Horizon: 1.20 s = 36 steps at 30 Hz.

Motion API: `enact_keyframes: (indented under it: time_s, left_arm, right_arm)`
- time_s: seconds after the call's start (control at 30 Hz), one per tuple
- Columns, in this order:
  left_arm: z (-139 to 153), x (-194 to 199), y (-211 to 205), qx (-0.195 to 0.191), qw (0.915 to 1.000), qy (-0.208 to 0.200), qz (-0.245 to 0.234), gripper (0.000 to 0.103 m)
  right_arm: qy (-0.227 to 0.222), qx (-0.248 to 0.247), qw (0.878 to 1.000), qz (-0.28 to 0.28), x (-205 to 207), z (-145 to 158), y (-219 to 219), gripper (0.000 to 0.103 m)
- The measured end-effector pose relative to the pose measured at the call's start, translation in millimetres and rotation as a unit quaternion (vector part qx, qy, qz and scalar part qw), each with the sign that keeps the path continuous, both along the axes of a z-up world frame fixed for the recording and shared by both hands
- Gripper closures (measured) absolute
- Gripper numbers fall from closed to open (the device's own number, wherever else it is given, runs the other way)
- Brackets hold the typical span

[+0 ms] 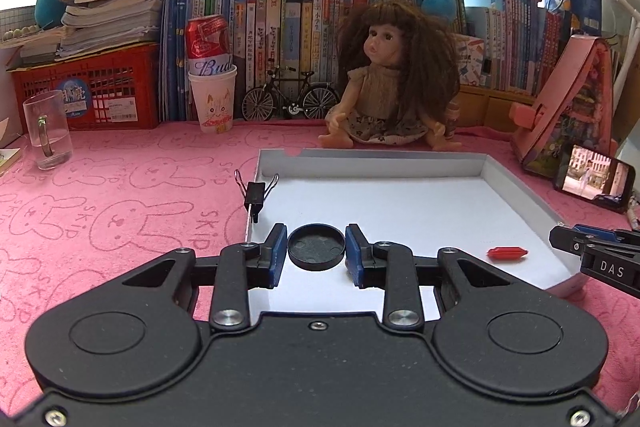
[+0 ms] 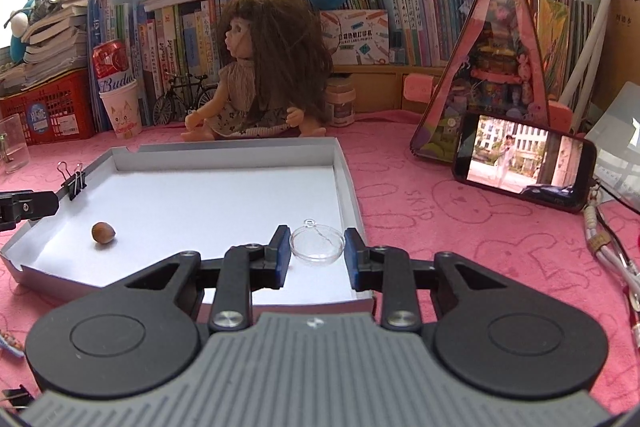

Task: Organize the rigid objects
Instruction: 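Carry the black lid in the left gripper over the tray while the right carries the clear lid, then open the left gripper to drop the black lid while the right releases the clear lid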

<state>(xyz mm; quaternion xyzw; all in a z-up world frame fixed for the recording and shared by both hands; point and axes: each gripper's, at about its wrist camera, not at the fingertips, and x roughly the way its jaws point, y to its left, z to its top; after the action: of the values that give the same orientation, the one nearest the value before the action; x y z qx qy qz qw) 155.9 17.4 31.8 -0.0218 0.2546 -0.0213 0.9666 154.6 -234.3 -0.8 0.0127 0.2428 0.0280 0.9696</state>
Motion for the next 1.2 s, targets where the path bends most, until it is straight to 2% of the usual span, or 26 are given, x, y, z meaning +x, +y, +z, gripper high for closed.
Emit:
enact_keyframes:
  time_s: [0.5, 0.83, 0.9, 0.97, 1.03, 1.07, 1.1, 1.2]
  left_arm:
    - [-23.6, 31.5, -1.3, 0.006, 0.9989, 0.044, 0.013, 0.073]
    - [-28.2, 34.8, -8.6, 0.014, 0.9986, 0.051, 0.007, 0.073]
    - [-27.9, 34.5, -8.6, 0.014, 0.9986, 0.050, 0.007, 0.073]
    - [-27.5, 34.2, -9.2, 0.015, 0.9987, 0.049, 0.008, 0.071]
    - [-25.9, 32.2, -10.3, 0.016, 0.9988, 0.046, 0.006, 0.063]
    - [-24.7, 30.4, -10.9, 0.016, 0.9989, 0.044, 0.004, 0.062]
    - [-23.3, 28.5, -11.6, 0.016, 0.9990, 0.041, 0.003, 0.060]
    - [-18.6, 21.1, -12.4, 0.015, 0.9994, 0.032, -0.002, 0.048]
  right_arm:
    - [0.048, -0.002, 0.999, 0.004, 28.8, -5.8, 6.6, 0.069]
    - [0.062, -0.005, 0.998, 0.007, 33.0, -6.4, 11.5, 0.069]
    - [0.061, -0.003, 0.998, 0.009, 32.7, -6.0, 11.4, 0.064]
    - [0.059, -0.001, 0.998, 0.008, 31.9, -5.5, 11.2, 0.064]
    - [0.057, 0.002, 0.998, 0.009, 30.6, -4.7, 10.9, 0.062]
    - [0.055, 0.004, 0.998, 0.009, 29.2, -4.1, 11.0, 0.052]
    - [0.052, 0.006, 0.999, 0.011, 27.6, -3.1, 11.1, 0.047]
    - [0.042, 0.005, 0.999, 0.016, 21.3, 0.8, 12.1, 0.040]
